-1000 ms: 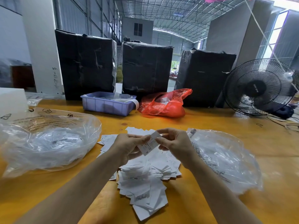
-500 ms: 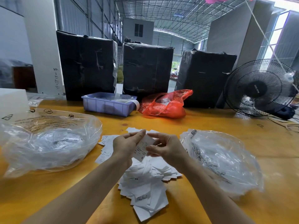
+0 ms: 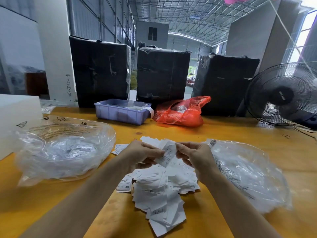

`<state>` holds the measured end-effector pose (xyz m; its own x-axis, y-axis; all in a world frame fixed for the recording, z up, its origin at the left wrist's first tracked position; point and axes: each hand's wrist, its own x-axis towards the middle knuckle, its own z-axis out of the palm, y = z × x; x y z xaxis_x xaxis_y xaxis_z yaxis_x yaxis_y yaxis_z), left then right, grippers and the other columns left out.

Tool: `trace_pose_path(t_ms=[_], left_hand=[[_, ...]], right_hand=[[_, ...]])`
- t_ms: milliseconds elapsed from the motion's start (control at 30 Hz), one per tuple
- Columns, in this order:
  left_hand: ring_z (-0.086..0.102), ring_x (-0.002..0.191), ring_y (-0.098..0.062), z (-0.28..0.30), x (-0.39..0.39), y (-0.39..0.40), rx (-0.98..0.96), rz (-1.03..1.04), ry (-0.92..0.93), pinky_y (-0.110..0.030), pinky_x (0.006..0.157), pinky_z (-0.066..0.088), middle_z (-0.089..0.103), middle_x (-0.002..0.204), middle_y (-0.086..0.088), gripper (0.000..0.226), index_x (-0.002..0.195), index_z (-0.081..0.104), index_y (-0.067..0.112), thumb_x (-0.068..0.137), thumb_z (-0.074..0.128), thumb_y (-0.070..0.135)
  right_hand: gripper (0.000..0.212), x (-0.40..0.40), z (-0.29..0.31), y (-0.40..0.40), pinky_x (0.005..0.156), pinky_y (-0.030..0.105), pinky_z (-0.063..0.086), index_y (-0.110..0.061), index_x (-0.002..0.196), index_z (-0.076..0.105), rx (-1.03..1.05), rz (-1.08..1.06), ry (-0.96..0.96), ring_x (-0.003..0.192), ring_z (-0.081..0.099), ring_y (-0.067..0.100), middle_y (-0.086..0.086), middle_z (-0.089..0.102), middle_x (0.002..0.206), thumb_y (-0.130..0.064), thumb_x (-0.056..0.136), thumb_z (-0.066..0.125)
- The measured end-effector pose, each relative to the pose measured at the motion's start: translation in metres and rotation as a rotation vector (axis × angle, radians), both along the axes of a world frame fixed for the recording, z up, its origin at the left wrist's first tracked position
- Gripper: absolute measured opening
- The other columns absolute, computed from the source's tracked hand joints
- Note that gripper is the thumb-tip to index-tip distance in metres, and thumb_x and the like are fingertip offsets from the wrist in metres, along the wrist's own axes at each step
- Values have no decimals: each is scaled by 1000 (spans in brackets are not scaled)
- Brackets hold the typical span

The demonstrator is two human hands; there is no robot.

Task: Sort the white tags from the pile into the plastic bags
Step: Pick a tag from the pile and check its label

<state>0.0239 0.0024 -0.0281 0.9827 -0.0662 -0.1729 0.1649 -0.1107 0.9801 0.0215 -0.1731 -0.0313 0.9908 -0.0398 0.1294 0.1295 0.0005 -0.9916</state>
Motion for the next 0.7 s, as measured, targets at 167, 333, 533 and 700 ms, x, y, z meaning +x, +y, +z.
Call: trace_pose_path(t_ms=[167, 333, 533, 700], left_hand=[[52, 47, -8, 11, 5, 23, 73, 150, -126, -16, 43, 37, 67, 65, -1, 11, 71, 70, 13, 75, 79, 17], [59, 70, -17, 26, 13, 101, 450, 632, -400, -25, 57, 48, 65, 76, -3, 13, 86, 72, 7, 82, 71, 19], [57, 85, -34, 13, 8, 176, 857, 872, -208, -35, 67, 43, 65, 98, -25, 20, 96, 62, -10, 88, 63, 8], [54, 74, -32, 2, 12, 169, 1086, 808, -123, -36, 62, 44, 58, 82, -21, 8, 88, 59, -10, 85, 60, -3]], right_hand=[[7, 0, 7, -10, 57, 20, 53, -6, 86, 68, -44, -110, -223, 59, 64, 14, 7, 70, 70, -3, 88, 62], [11, 15, 19, -65, 58, 23, 54, -17, 81, 68, -471, -516, -536, 54, 65, 12, 0, 67, 65, -8, 86, 62], [3, 38, -6, -134, 67, 44, 56, 0, 76, 72, -984, -478, 90, 70, 67, 31, 14, 69, 66, 2, 74, 71], [39, 24, -17, -132, 69, 35, 51, 6, 79, 72, -1186, -391, 229, 74, 67, 29, 22, 71, 83, -31, 72, 82]])
